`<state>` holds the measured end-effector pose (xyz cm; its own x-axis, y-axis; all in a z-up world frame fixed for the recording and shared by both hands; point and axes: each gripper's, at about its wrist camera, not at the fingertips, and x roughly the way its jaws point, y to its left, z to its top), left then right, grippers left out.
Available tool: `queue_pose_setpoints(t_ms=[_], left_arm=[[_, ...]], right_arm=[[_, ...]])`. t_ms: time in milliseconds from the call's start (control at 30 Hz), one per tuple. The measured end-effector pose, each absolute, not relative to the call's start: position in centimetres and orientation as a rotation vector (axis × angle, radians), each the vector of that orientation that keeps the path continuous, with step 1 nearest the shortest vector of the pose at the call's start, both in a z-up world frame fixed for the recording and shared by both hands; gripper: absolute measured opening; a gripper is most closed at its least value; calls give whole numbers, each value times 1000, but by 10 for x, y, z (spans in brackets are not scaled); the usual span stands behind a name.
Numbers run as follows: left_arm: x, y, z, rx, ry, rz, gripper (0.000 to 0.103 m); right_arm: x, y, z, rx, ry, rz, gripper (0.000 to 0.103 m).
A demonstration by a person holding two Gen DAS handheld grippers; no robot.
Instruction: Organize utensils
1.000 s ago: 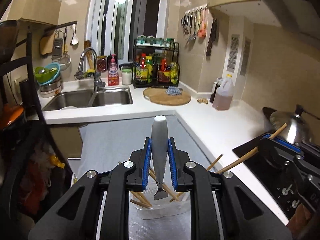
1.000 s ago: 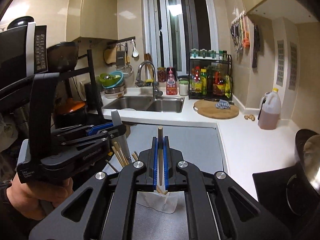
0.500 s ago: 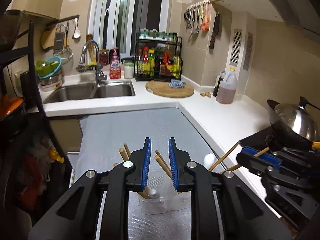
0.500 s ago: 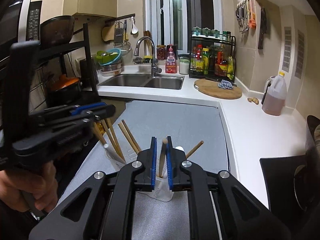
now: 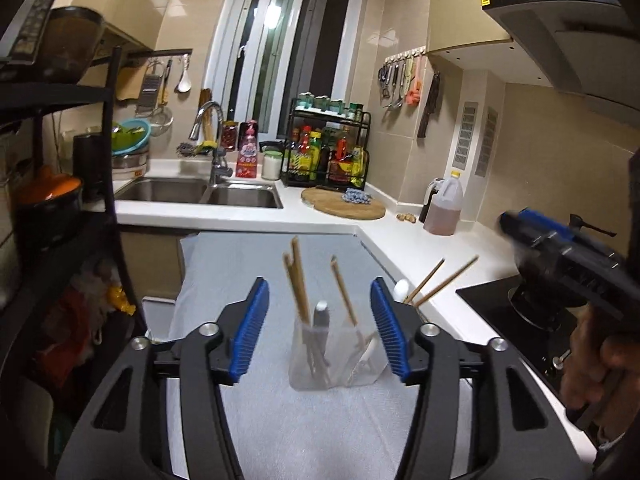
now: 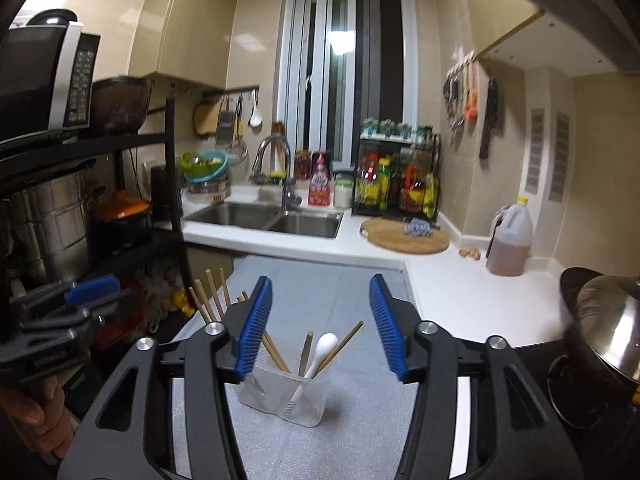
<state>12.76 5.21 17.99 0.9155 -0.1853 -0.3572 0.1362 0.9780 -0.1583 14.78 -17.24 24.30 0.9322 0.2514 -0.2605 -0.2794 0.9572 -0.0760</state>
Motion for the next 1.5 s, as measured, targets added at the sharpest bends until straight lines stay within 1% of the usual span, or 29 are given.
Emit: queue_pose_setpoints(t_ms=[33, 67, 100, 167, 200, 267, 300, 367, 433, 467, 600, 733, 933, 1500], left_arm=[[122, 54, 171, -133, 386, -146, 63], [118, 56, 162, -130, 389, -128, 68], [114, 57, 153, -125, 392, -113, 72], [105, 55, 131, -99, 402, -79, 78], [103, 55, 126, -92, 409, -70, 82], [103, 50, 111, -83, 430, -57, 87], [102, 50, 108, -80, 428, -55, 87], [102, 44, 99, -51, 427, -43, 88], [102, 42, 93, -50, 434, -36, 92], [101, 42, 89, -61, 437, -33, 95], [106, 39, 74, -81, 475, -23, 95], [106, 32, 75, -45, 456, -8, 95], [110, 39, 72, -74, 465, 25, 95], [110, 36, 69, -65, 439, 24, 95]], right_arm=[[137, -175, 241, -108, 222, 262, 63], [128, -177, 238, -102, 204, 251, 72], [121, -179, 233, -93, 192, 241, 83], [105, -183, 216, -69, 179, 224, 94], [99, -185, 205, -58, 176, 210, 97], [91, -187, 185, -52, 169, 186, 98], [89, -188, 170, -57, 174, 169, 98], [94, -191, 150, -50, 214, 160, 98], [105, -192, 131, -56, 275, 164, 98], [109, -193, 123, -61, 295, 153, 98], [119, -201, 105, -42, 327, 141, 98], [123, -205, 97, -41, 336, 111, 98], [123, -206, 90, -34, 326, 87, 98], [125, -203, 91, -41, 314, 93, 98]])
